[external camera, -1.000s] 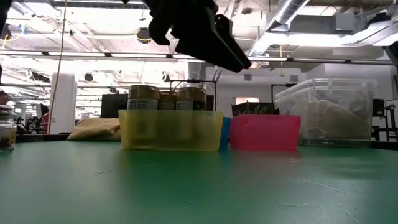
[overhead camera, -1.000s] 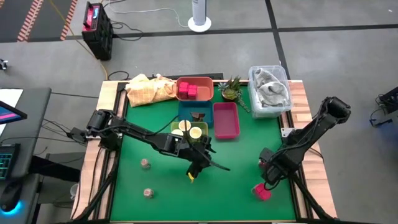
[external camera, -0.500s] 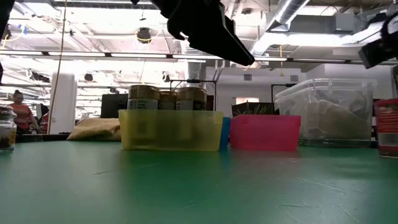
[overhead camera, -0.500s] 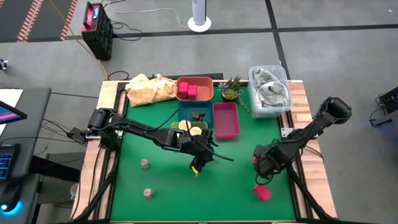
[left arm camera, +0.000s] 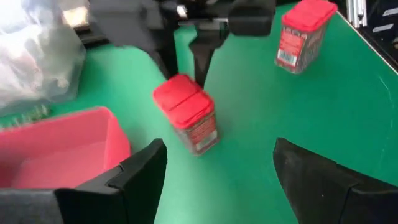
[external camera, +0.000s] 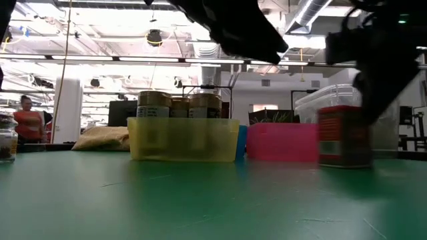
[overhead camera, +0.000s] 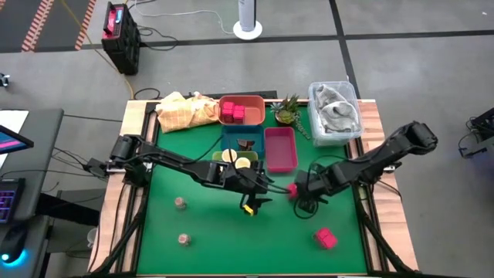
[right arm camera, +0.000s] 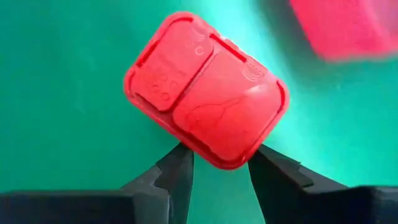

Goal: Sort spices by type
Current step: Put the top red seasoning can into the orange bin

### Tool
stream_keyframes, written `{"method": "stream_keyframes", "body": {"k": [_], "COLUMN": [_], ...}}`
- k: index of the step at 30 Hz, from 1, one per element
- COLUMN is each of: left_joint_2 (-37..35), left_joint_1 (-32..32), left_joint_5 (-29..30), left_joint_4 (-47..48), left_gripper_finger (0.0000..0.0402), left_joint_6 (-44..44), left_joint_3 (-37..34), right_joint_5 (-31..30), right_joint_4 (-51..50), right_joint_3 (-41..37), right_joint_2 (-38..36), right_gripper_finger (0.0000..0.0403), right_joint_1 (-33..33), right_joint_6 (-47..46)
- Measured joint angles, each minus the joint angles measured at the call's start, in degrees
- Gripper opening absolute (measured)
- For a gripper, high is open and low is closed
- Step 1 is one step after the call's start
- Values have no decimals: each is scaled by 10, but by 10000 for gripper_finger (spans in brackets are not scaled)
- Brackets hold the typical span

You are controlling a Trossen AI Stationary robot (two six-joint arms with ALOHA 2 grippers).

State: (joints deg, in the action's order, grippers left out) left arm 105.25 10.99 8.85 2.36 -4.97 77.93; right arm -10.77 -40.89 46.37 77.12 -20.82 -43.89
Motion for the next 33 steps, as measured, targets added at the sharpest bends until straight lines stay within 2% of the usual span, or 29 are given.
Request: {"method": "stream_keyframes", "body": {"k": [3, 5, 9, 15, 18, 24, 29, 33], "left_joint_2": [-1, -1, 13, 61, 99, 179, 229, 251], "left_joint_1": [0, 0, 0, -4, -16, -34, -49, -59], "left_joint_5": [14, 30, 32, 50, 51, 46, 43, 22], "left_joint_4": [-10, -21, -73, -86, -89, 40, 168, 221], "left_gripper_finger": [279, 279, 290, 321, 328, 329, 329, 329], "left_joint_6": [17, 23, 57, 93, 110, 119, 132, 143], "left_joint_3": [0, 0, 2, 17, 56, 180, 299, 350], "right_joint_5": [-1, -5, -57, -142, -182, -210, -208, -208], "right_joint_4": [4, -41, -122, -169, -175, -183, -227, -242], "right_joint_3": [8, 21, 38, 36, 28, 30, 30, 30], "right_joint_2": [0, 0, 0, -2, -14, -44, -69, -79], "right_gripper_finger": [176, 176, 184, 240, 268, 292, 293, 293], "right_joint_1": [9, 10, 2, -36, -57, -84, -115, -142], "right_joint_6": [29, 39, 40, 11, 3, -33, -121, -171]}}
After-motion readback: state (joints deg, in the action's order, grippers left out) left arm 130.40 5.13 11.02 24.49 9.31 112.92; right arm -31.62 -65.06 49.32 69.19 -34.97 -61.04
